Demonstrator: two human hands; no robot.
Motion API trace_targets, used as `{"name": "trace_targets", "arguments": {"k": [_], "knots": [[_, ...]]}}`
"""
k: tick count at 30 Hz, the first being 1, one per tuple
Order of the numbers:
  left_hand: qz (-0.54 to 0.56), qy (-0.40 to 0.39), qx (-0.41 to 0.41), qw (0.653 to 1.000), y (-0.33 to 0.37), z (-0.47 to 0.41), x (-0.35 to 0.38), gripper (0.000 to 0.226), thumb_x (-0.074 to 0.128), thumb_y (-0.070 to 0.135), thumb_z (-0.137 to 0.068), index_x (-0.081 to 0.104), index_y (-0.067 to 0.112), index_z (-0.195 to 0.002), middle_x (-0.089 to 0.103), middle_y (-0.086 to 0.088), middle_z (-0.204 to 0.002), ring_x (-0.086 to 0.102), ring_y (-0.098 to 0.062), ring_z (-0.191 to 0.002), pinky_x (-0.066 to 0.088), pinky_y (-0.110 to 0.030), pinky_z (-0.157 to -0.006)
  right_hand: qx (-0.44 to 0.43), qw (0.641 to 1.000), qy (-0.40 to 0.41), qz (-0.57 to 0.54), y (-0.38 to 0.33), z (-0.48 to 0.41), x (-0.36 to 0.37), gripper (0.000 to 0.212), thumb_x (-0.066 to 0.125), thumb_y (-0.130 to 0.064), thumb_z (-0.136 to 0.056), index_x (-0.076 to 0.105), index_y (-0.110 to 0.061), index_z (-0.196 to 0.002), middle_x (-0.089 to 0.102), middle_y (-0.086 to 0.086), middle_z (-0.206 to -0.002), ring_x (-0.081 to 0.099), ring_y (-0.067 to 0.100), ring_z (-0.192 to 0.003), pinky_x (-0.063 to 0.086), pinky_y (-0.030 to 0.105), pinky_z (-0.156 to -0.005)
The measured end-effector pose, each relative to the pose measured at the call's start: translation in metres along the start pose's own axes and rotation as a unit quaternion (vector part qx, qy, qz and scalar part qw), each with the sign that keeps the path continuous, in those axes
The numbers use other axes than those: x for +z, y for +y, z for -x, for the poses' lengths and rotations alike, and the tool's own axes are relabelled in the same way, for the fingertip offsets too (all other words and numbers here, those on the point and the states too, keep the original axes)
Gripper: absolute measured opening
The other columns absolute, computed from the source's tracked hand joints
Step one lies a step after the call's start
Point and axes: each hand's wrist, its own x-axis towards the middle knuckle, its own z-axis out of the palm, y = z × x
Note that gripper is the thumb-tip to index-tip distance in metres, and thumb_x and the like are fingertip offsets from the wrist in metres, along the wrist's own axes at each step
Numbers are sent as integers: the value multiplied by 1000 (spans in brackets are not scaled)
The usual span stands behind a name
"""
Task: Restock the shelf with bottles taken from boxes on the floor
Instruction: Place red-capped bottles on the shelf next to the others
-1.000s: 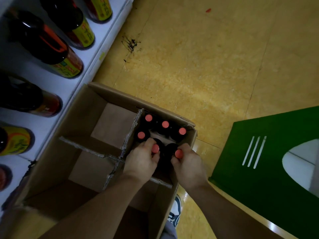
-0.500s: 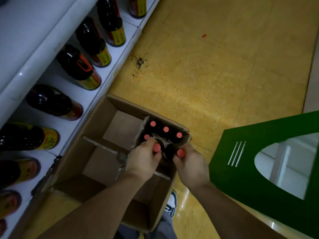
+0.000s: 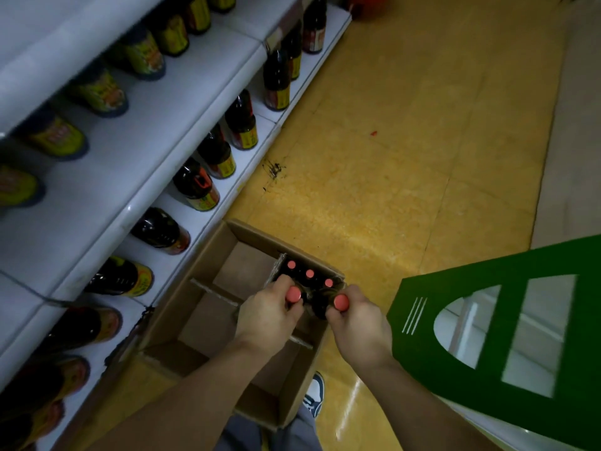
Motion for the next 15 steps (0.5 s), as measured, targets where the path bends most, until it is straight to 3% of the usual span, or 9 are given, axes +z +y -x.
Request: {"name": "trace_targets", "arguments": {"k": [2, 8, 15], "knots": [[-4, 12, 3, 1000, 15, 8, -20, 16, 65, 36, -94, 56, 26, -103, 67, 8, -87, 69, -19, -82, 54, -37, -70, -5, 1000, 6, 0, -12, 10, -20, 25, 60, -40, -95, 53, -30, -117, 70, -1, -98, 68, 26, -86, 51, 33, -65], [-11, 49, 15, 999, 55, 35, -80, 22, 66, 40, -93, 59, 27, -109, 68, 10, -89, 69, -17, -86, 51, -33, -70, -28, 999, 20, -11, -45, 46, -76, 15, 59, -43, -93, 45, -39, -99, 70, -6, -89, 69, 23, -82, 56, 37, -70], [-34, 83, 18, 996, 93, 65, -144, 19, 63, 46, -91, 56, 30, -97, 65, 10, -77, 66, -15, -77, 46, -33, -63, -81, 994, 61, -30, -79, 81, -128, 14, 62, -40, -92, 51, -34, -97, 67, -7, -83, 66, 21, -75, 56, 39, -66]]}}
